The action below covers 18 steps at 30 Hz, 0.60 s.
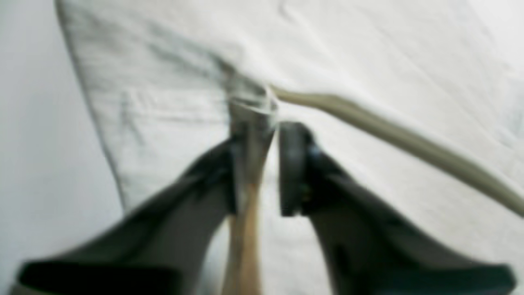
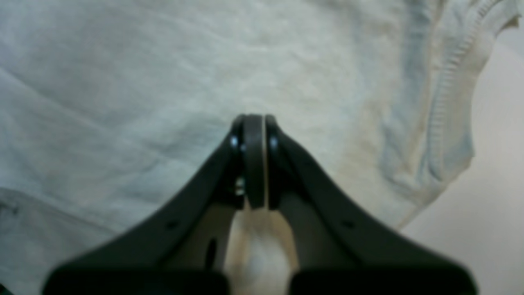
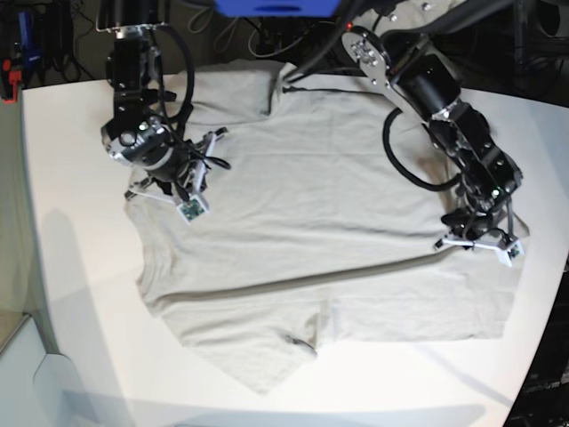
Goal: Layout the t-shirt on the table in an organized manner, then fold the t-shirt properly
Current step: 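Move the left gripper down along the shirt side and grasp its edge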
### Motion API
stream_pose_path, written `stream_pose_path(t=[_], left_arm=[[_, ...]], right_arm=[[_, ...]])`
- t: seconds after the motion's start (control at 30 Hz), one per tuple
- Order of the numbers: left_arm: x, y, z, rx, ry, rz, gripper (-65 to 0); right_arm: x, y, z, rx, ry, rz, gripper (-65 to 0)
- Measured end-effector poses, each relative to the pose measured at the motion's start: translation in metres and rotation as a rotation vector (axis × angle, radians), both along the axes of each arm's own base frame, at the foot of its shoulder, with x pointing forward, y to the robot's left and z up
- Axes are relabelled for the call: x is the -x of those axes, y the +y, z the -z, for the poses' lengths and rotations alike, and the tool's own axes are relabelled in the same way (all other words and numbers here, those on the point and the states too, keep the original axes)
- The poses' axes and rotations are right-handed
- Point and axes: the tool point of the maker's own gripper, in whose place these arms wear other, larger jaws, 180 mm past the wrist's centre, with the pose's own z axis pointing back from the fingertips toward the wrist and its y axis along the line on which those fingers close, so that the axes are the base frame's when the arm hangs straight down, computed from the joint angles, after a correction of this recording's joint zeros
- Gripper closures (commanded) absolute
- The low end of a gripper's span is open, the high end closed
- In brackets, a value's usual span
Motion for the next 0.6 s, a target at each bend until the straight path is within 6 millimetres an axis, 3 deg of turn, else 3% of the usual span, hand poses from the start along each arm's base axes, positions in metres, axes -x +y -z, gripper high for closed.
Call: stream_pose_path(t=[0.13,0.2,0.33,0.6], left_arm=[[0.002,0.001,0.001,-0.002,0.004,-0.001,-50.9],[0.001,0.001,0.000,-0.003,0.001,-0.002,-56.2],[0.013,0.013,-0.010,-0.046,-0.013,-0.024,-52.1],[0.017,0.043,-0.030,-0.122,-0.037,-0.050,-34.0]], right_arm=[[0.000,-0.001,0.000,0.002,0.001,0.000,0.0],[0.000,-0.001,0.000,0.002,0.000,0.000,0.0],[0.000,-0.001,0.000,0.002,0.000,0.000,0.0],[0.000,-0.001,0.000,0.003,0.001,0.000,0.0]])
